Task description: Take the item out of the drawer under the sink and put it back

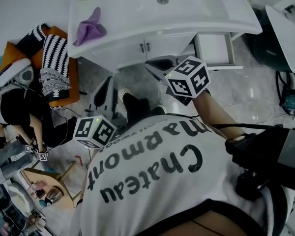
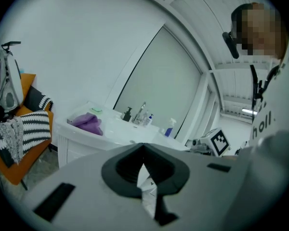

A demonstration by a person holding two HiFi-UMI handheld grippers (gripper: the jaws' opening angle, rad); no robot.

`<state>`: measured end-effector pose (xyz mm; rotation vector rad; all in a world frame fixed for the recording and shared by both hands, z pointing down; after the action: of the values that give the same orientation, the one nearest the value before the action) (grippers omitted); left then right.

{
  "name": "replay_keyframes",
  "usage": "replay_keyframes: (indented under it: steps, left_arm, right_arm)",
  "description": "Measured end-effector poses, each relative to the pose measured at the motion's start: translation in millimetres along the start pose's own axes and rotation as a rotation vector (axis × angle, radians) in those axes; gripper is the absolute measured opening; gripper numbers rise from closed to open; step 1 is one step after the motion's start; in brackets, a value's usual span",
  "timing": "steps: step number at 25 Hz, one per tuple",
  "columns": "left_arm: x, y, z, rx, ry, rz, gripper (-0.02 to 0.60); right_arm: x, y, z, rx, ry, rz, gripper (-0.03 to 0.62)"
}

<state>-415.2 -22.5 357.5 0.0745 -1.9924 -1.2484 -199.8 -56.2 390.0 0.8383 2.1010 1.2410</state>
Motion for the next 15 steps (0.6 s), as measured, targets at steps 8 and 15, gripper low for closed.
replay_keyframes:
  steps: [8, 15]
  left_arm:
    - [-0.7, -0.8, 3.1, -0.005, -0.001, -0.012, 0.009]
    - [-2.4, -5.5, 1.5, -0.005, 0.011, -0.023, 0.009]
  right_arm:
    - [0.9, -0.1, -0.9, -0.004, 0.01, 0.016, 0.011]
    - [0.0, -3.1, 0.8, -0.01, 0.02, 0.014, 0.011]
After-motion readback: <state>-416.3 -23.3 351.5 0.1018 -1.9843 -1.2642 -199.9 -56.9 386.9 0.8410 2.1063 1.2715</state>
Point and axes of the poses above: the fingertips, and each gripper's own axes: z backward along the fingers, x to its left, y out of its underside, the point moved 8 cm from there along z, backward along the fingers, and after that the axes turned 13 degrees about z, right-handed, at the moved point
